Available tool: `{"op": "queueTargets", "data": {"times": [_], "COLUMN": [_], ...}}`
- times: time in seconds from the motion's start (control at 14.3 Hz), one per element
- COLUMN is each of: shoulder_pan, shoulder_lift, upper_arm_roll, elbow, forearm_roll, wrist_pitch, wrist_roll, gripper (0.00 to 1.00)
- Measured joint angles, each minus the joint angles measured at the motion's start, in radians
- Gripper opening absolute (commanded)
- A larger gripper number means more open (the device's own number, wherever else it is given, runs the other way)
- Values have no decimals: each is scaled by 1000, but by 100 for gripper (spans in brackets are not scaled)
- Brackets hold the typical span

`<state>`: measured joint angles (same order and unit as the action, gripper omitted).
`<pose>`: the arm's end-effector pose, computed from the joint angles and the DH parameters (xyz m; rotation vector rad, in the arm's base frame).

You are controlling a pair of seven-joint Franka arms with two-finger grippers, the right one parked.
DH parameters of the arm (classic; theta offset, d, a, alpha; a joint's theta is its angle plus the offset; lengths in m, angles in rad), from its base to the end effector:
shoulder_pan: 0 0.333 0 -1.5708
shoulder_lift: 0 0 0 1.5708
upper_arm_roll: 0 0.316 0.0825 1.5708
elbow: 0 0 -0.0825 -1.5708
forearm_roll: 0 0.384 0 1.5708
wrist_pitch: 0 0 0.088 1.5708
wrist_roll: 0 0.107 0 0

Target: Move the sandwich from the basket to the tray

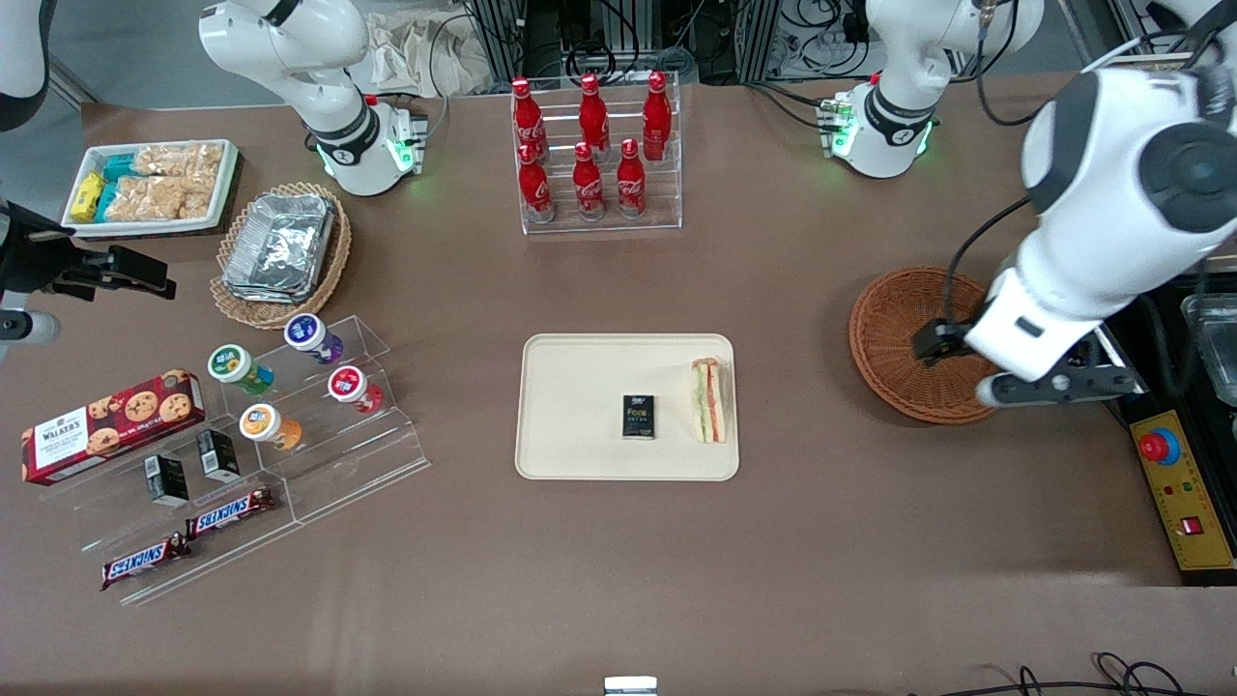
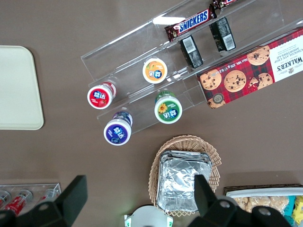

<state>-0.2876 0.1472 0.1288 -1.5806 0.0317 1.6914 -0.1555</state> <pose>0.5960 -0.0973 0.5456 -3.0861 0.0134 0.0415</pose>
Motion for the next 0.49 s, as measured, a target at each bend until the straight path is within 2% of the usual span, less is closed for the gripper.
{"op": "queueTargets", "data": {"times": [0.21,0.49], "shoulder_pan": [221,268], "shoulder_lift": [-33,-35], "upper_arm_roll": [-134,-147], "elbow": [-38,-41], "forearm_roll": [-1,-1], "wrist_pitch": [-5,-7], "wrist_roll": [179,240], "gripper": [99,100]}}
